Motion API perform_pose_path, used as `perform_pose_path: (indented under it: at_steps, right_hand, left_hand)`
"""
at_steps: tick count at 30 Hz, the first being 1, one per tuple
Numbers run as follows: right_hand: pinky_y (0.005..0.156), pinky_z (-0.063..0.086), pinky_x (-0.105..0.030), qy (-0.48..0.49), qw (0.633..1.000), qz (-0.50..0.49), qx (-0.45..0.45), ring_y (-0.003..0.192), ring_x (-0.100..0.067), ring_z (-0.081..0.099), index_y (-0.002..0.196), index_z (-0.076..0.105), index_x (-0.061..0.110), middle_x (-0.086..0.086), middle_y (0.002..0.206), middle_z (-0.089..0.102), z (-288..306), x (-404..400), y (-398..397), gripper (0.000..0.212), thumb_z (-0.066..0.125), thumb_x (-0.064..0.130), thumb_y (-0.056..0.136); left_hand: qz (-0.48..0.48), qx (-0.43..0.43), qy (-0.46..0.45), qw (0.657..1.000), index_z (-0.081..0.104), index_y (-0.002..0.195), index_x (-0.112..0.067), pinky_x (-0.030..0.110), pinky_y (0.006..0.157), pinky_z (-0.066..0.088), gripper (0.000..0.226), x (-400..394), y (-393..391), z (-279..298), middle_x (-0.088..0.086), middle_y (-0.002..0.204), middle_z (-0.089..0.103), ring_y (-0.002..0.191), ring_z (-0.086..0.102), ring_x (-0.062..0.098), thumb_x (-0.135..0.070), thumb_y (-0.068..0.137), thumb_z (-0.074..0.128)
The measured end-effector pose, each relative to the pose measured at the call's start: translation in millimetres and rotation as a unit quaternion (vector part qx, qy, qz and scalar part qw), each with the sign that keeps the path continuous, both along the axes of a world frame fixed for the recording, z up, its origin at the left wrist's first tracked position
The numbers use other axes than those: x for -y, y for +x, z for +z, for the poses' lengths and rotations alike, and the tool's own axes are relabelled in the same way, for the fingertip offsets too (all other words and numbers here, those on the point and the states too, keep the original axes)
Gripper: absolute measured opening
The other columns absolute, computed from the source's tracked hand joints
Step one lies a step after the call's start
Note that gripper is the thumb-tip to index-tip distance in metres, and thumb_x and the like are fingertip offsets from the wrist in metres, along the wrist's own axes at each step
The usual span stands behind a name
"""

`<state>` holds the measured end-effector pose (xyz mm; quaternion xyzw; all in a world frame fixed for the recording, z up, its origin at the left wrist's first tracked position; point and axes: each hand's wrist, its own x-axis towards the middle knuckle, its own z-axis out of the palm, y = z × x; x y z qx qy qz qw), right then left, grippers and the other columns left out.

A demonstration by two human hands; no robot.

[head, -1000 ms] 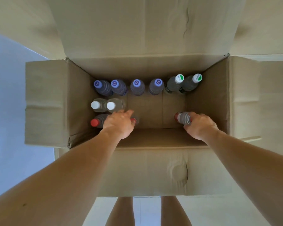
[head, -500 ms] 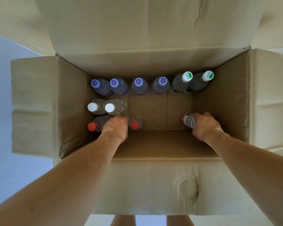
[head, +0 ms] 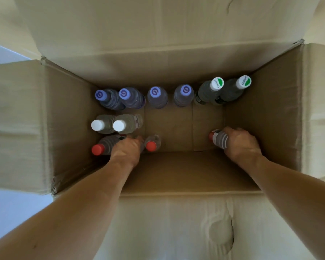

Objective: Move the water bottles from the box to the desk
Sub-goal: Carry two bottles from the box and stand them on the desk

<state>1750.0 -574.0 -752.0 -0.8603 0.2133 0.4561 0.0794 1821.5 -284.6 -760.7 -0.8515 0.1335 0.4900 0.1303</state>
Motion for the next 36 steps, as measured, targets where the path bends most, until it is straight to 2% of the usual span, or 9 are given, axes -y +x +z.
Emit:
perform_pose_path:
  at_steps: [5, 9, 16, 19, 24, 27, 30, 33, 36]
  right_hand:
    - [0.085, 0.054, -0.044, -0.002, 0.999, 0.0, 0.032, 0.111, -0.035, 0.06, 0.136, 0.046, 0.018, -0.014, 0.126, 0.055, 0, 0, -3, 0.056, 0.071, 0.013, 0.087]
    - [0.082, 0.054, -0.042, 0.003, 0.999, 0.006, 0.051, 0.109, -0.034, 0.061, 0.133, 0.044, 0.02, -0.012, 0.121, 0.057, 12, -6, 1, 0.056, 0.072, 0.01, 0.085]
    - [0.075, 0.051, -0.038, 0.024, 0.996, 0.027, 0.086, 0.102, -0.031, 0.064, 0.125, 0.05, 0.026, -0.007, 0.111, 0.064, 63, -13, 17, 0.048, 0.073, 0.017, 0.084]
    - [0.072, 0.05, -0.035, 0.028, 0.994, 0.031, 0.105, 0.1, -0.027, 0.063, 0.124, 0.051, 0.033, -0.002, 0.109, 0.063, 91, -14, 25, 0.049, 0.075, 0.022, 0.083]
    - [0.07, 0.043, -0.031, 0.035, 0.989, 0.017, 0.141, 0.095, -0.025, 0.061, 0.123, 0.049, 0.038, 0.001, 0.105, 0.062, 139, -15, 37, 0.052, 0.078, 0.031, 0.08]
    - [0.07, 0.042, -0.029, 0.059, 0.985, 0.015, 0.163, 0.088, -0.022, 0.055, 0.124, 0.049, 0.035, 0.002, 0.1, 0.06, 165, -16, 46, 0.056, 0.081, 0.033, 0.077]
    - [0.07, 0.041, -0.028, 0.096, 0.977, 0.001, 0.189, 0.086, -0.021, 0.052, 0.118, 0.057, 0.028, 0.001, 0.096, 0.058, 190, -14, 53, 0.052, 0.084, 0.029, 0.074]
    - [0.073, 0.044, -0.028, 0.133, 0.97, -0.011, 0.202, 0.088, -0.022, 0.052, 0.114, 0.063, 0.025, 0.001, 0.096, 0.059, 221, -13, 60, 0.053, 0.088, 0.028, 0.068]
    - [0.071, 0.048, -0.026, 0.177, 0.962, -0.019, 0.208, 0.088, -0.021, 0.059, 0.106, 0.068, 0.024, 0.001, 0.097, 0.065, 258, -11, 68, 0.049, 0.09, 0.027, 0.062]
  left_hand:
    - [0.007, 0.02, -0.006, 1.0, 0.046, 0.141, -0.019, 0.041, 0.093, 0.052, 0.043, 1, 1, 0, 0.012, 0.129, 0.059, 0.117, 0.062, 0.032, -0.01, 0.1, 0.053]
    - [0.031, 0.032, -0.022, 0.999, 0.049, 0.137, -0.017, 0.041, 0.09, 0.053, 0.045, 1, 0, 19, 0.013, 0.124, 0.062, 0.113, 0.063, 0.033, -0.008, 0.094, 0.06]
    - [0.059, 0.078, -0.041, 0.994, 0.05, 0.133, -0.023, 0.04, 0.086, 0.053, 0.051, -5, -1, 86, 0.007, 0.133, 0.048, 0.111, 0.062, 0.031, -0.015, 0.086, 0.069]
    - [0.066, 0.111, -0.068, 0.989, 0.051, 0.134, -0.029, 0.039, 0.084, 0.052, 0.052, -11, 6, 120, 0.001, 0.13, 0.055, 0.111, 0.062, 0.028, -0.018, 0.086, 0.067]
    - [0.189, 0.127, -0.158, 0.961, 0.063, 0.127, -0.04, 0.035, 0.089, 0.053, 0.052, -24, 30, 178, -0.003, 0.119, 0.068, 0.11, 0.063, 0.026, -0.03, 0.078, 0.077]
    - [0.221, 0.108, -0.206, 0.947, 0.07, 0.112, -0.038, 0.038, 0.087, 0.055, 0.052, -26, 44, 209, -0.007, 0.102, 0.071, 0.099, 0.065, 0.024, -0.034, 0.062, 0.08]
    - [0.249, 0.108, -0.245, 0.931, 0.071, 0.096, -0.036, 0.035, 0.076, 0.057, 0.053, -24, 59, 234, -0.008, 0.084, 0.069, 0.081, 0.066, 0.02, -0.039, 0.043, 0.072]
    - [0.288, 0.074, -0.281, 0.913, 0.071, 0.084, -0.025, 0.034, 0.065, 0.055, 0.044, -14, 71, 265, 0.002, 0.066, 0.069, 0.061, 0.065, 0.022, -0.033, 0.04, 0.071]
    - [0.318, 0.029, -0.294, 0.901, 0.074, 0.085, -0.022, 0.032, 0.059, 0.05, 0.038, 0, 78, 303, 0.005, 0.057, 0.064, 0.054, 0.057, 0.019, -0.025, 0.047, 0.072]
